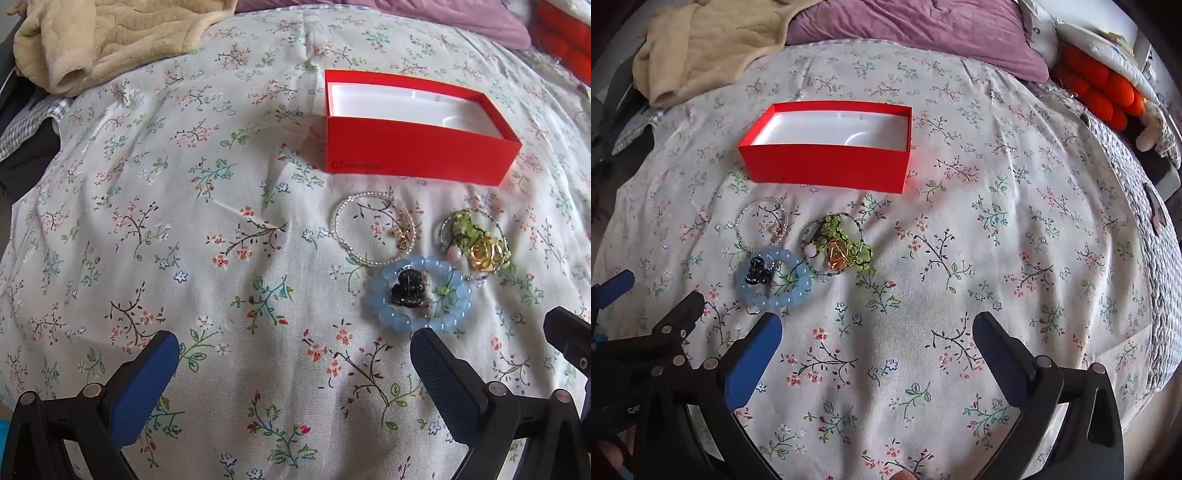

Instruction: Organize jewelry

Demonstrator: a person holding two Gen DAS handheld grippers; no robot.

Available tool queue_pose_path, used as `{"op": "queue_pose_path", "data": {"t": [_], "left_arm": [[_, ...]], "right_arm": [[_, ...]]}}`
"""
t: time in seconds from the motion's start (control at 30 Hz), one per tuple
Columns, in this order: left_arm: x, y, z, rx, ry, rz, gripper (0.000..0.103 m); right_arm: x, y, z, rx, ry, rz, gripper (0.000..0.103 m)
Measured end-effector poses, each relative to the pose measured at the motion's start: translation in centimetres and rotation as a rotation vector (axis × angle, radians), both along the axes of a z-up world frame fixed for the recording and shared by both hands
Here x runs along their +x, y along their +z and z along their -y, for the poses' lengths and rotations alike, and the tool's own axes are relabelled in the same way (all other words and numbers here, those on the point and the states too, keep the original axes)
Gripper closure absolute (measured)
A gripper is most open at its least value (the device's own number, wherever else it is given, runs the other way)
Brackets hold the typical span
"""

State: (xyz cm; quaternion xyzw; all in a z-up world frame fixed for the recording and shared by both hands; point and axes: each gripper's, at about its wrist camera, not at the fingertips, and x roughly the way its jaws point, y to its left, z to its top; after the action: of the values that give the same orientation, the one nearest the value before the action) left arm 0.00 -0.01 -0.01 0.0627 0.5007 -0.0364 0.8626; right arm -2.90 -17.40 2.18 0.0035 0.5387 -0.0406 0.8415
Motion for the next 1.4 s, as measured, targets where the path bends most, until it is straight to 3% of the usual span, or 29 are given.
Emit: {"op": "queue_pose_path", "data": {"t": [1.4], "left_arm": [[0.02,-0.01,-0.02,-0.002,0.000,0.001,0.000]], "right_arm": [[-0.01,-0.16,0.18,-0.005,-0.003,0.000,0.000]]}}
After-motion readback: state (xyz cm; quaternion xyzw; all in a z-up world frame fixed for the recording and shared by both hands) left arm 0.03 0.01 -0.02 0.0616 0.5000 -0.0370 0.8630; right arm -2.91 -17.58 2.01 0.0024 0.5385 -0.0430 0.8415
